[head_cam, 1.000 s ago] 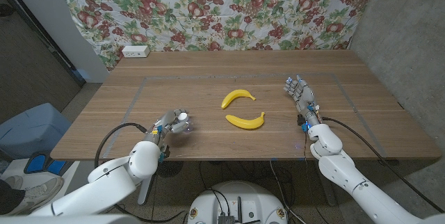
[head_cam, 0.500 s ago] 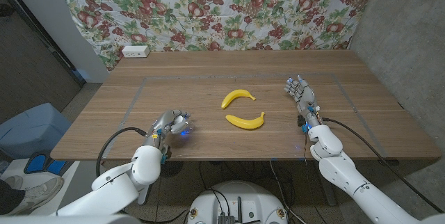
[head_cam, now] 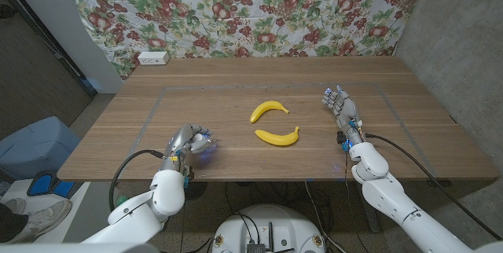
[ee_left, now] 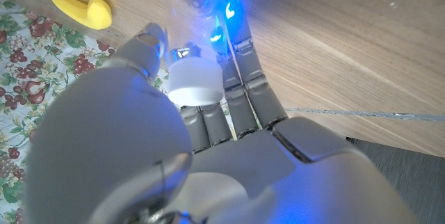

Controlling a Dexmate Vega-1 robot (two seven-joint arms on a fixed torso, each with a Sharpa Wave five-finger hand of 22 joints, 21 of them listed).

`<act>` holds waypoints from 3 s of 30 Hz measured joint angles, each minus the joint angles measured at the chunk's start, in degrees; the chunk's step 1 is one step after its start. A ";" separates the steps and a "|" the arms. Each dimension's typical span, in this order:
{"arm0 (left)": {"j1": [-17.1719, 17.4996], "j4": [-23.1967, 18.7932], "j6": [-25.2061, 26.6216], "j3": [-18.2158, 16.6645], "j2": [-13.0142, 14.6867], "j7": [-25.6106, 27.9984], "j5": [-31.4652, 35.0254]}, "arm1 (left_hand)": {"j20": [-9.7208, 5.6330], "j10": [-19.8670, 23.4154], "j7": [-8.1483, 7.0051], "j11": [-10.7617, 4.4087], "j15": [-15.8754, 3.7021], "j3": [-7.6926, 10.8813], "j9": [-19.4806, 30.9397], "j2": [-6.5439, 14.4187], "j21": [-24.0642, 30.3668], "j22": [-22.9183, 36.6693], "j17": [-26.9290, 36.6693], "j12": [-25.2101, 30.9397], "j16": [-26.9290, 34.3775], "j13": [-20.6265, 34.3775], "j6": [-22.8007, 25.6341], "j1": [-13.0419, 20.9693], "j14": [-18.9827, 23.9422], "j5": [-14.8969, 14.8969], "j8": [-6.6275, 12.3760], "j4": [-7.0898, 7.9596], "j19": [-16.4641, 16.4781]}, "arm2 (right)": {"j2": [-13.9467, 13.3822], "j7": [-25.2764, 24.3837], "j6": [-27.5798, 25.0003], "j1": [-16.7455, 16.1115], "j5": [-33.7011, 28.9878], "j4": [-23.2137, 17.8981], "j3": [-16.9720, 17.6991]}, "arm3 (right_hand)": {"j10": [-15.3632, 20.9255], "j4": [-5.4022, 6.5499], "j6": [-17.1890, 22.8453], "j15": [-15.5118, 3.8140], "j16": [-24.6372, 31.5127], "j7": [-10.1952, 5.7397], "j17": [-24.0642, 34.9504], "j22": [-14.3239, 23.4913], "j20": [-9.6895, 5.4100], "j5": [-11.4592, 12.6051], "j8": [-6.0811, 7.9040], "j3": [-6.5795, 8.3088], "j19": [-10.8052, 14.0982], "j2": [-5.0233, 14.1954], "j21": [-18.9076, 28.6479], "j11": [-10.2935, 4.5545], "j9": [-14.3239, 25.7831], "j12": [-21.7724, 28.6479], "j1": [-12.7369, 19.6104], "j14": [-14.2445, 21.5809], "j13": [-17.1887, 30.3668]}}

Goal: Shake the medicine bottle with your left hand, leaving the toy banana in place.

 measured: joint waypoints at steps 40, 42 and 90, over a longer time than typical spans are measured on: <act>1.32 1.42 -6.68 -5.78 -6.03 -0.61 -3.16 | -0.51 4.23 -0.30 -1.38 -0.31 -2.83 -0.40 -1.68 7.61 2.64 2.81 0.03 4.28 0.30 3.51 2.93 3.58 -0.05 -0.93 0.92 1.38 | -0.49 -0.32 -0.59 -0.70 -0.73 -1.16 -0.09 | 0.00 -0.32 -0.01 -0.20 0.00 0.00 -0.27 -0.01 0.10 0.00 0.00 0.32 0.73 0.00 -0.63 0.00 0.00 0.00 0.00 0.19 0.01; 1.30 1.60 -9.14 -5.97 -6.25 -1.31 -4.61 | -0.50 4.23 -0.31 -1.38 -0.31 -3.11 -0.40 -1.68 7.72 2.64 2.81 0.03 4.38 0.30 3.52 2.93 3.58 -0.05 -1.12 0.75 1.37 | -0.77 -0.30 -0.65 -0.70 -0.75 -1.46 -0.10 | 0.00 -0.32 -0.01 -0.20 0.00 0.00 -0.27 -0.01 0.10 0.00 0.00 0.32 0.73 0.00 -0.85 0.00 0.00 0.00 0.00 0.19 0.01; -0.87 8.53 -26.84 -10.14 -12.28 -7.07 -18.37 | 0.55 4.52 0.10 -1.06 -0.13 -4.27 -0.39 -1.29 11.92 3.17 2.83 -0.57 5.25 0.24 4.33 4.37 3.76 -0.05 -2.45 0.96 0.31 | -2.84 -1.80 -3.32 0.71 -4.94 -3.41 -1.70 | -0.01 -1.04 -0.01 -0.20 0.00 0.01 -0.60 -0.01 0.00 0.00 0.00 0.55 1.24 0.00 -1.76 0.00 0.00 0.00 0.01 0.19 0.02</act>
